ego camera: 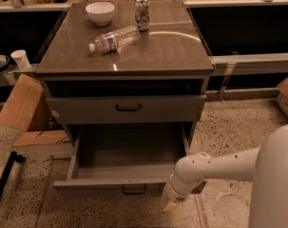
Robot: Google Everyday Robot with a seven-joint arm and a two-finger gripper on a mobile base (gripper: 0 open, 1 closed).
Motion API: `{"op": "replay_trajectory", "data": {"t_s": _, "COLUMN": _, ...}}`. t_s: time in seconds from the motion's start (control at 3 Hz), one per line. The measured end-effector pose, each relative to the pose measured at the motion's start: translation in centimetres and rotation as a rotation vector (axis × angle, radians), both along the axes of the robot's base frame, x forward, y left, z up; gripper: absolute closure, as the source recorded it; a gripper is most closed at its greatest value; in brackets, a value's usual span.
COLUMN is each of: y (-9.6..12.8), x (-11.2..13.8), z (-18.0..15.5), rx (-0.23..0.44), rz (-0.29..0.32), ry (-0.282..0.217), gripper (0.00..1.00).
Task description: Close middle drawer
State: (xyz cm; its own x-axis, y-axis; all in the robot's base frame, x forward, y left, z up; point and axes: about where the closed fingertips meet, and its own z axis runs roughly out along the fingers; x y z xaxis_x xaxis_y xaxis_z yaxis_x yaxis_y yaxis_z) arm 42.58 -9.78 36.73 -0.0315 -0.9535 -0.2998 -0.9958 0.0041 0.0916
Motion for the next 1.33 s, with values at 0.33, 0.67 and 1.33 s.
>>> {"op": "replay_trajectory", "data": {"t_s": 0.33, "y": 0.00, "x": 0.00, "z": 0.00, "rx": 0.000, "rz": 0.000, "ry": 0.000, "gripper": 0.05}}
{"op": "replay_trajectory", "data": {"t_s": 0.67, "y": 0.00, "x": -0.01, "z": 0.00, "rx": 0.000, "rz": 0.000, "ry": 0.000, "gripper": 0.00}}
{"op": "replay_trajectory", "data": {"t_s": 1.33, "y": -0.44, "x": 0.91, "z": 0.29, "rx": -0.001, "rz": -0.005, "ry": -0.044, "gripper": 0.19}}
